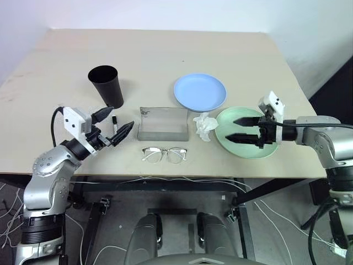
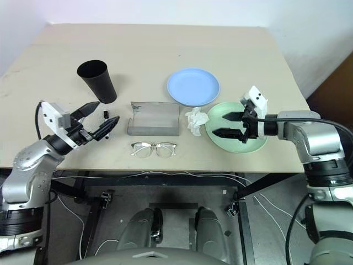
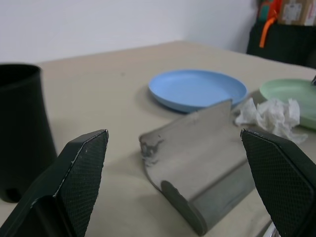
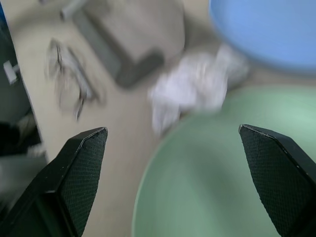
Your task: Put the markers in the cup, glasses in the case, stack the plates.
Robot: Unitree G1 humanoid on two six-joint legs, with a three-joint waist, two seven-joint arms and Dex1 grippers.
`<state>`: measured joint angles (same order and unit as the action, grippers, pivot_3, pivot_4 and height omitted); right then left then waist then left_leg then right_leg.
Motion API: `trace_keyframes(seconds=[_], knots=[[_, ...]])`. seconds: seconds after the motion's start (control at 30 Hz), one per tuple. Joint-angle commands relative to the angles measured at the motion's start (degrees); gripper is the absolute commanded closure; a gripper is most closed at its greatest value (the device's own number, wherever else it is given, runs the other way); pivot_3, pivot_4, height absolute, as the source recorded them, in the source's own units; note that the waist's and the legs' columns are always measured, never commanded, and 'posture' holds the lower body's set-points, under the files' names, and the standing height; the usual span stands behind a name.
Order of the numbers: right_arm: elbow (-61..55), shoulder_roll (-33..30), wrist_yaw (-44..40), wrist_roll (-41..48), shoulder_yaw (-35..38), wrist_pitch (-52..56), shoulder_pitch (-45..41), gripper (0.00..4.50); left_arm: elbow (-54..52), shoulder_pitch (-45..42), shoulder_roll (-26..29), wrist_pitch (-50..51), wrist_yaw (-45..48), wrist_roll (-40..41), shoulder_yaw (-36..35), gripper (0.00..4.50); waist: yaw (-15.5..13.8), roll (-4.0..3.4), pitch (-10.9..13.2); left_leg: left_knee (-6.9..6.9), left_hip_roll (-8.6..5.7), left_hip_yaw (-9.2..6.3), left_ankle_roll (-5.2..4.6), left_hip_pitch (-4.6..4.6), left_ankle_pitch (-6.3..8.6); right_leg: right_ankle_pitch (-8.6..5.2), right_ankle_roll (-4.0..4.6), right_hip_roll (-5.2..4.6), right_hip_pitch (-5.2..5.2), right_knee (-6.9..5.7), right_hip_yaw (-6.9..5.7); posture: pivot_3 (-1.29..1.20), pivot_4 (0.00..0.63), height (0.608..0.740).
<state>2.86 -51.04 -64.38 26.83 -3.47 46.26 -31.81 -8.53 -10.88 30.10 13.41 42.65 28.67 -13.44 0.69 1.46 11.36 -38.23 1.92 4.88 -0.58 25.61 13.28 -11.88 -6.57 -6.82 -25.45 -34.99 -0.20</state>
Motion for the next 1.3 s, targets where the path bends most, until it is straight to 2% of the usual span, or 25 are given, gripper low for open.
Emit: trace_keyframes(seconds=[0.03,0.37,0.5,0.7,0.83,0.87,1.2,1.3], knots=[[-3.3,-2.4,-1.5,-2.3,-2.5,-0.1,1.8,0.0,-0.1,-2.0,-0.1,-1.7,0.8,-0.5,1.0,0.01,0.0,0.0,0.0,0.0,0.0,0.01,0.0,0.0,0.0,0.0,0.0,0.01,0.01,0.0,-0.02,0.0,0.15,0.691],[-3.0,-2.8,-1.6,-8.6,-7.4,-3.4,3.2,0.0,-1.3,-3.0,-1.1,-0.8,1.8,-1.1,4.6,0.01,0.1,0.0,0.0,-0.01,0.0,0.02,-0.02,-0.08,-0.02,0.01,-0.01,0.03,0.02,-0.04,-0.1,0.0,0.15,0.691],[-2.8,-2.2,-0.4,-11.0,-7.9,-5.4,3.7,0.9,0.3,-4.0,-0.9,-1.4,2.5,-1.5,4.7,0.0,0.1,0.0,0.0,-0.04,-0.01,0.03,0.0,-0.09,-0.01,0.01,0.0,0.03,0.07,-0.04,-0.12,0.0,0.15,0.691],[-4.8,-3.1,-0.9,-11.1,-6.6,-5.3,3.6,3.06,1.3,-4.7,-1.5,-2.1,2.9,-2.2,5.2,0.0,0.0,0.0,0.0,-0.03,-0.02,0.03,-0.07,-0.07,-0.05,0.0,-0.01,0.03,0.05,-0.03,-0.13,0.0,0.15,0.691],[-5.6,-4.9,-1.3,-12.2,-6.1,-5.6,4.0,4.34,1.4,-4.8,-1.9,-2.8,3.0,-2.5,5.6,0.0,0.1,0.01,0.0,-0.09,0.0,0.03,0.01,-0.12,0.0,0.01,0.0,0.03,0.13,-0.04,-0.13,0.0,0.15,0.691],[-6.2,-5.4,-1.5,-11.6,-5.5,-5.1,4.0,4.48,1.4,-4.8,-2.0,-2.8,3.1,-2.4,5.6,0.0,0.1,0.02,0.0,-0.09,0.0,0.03,0.05,-0.13,0.02,0.02,0.02,0.02,0.14,-0.04,-0.13,0.0,0.15,0.691],[-11.8,-9.7,-3.3,-7.6,0.3,-2.1,1.5,4.48,3.3,-6.4,-2.4,-3.4,4.2,-2.6,5.8,0.0,-0.1,0.05,0.0,-0.1,0.01,0.01,-0.02,-0.1,-0.02,0.06,0.08,0.0,0.06,-0.03,-0.19,0.0,0.15,0.691],[-11.9,-10.0,-3.3,-5.1,3.6,-1.0,-1.6,4.48,3.8,-6.7,-2.5,-3.5,4.4,-2.5,5.6,0.0,0.0,0.04,0.0,-0.1,0.01,0.01,-0.01,-0.07,-0.02,0.06,0.09,-0.01,0.05,-0.01,-0.18,0.0,0.15,0.691]])
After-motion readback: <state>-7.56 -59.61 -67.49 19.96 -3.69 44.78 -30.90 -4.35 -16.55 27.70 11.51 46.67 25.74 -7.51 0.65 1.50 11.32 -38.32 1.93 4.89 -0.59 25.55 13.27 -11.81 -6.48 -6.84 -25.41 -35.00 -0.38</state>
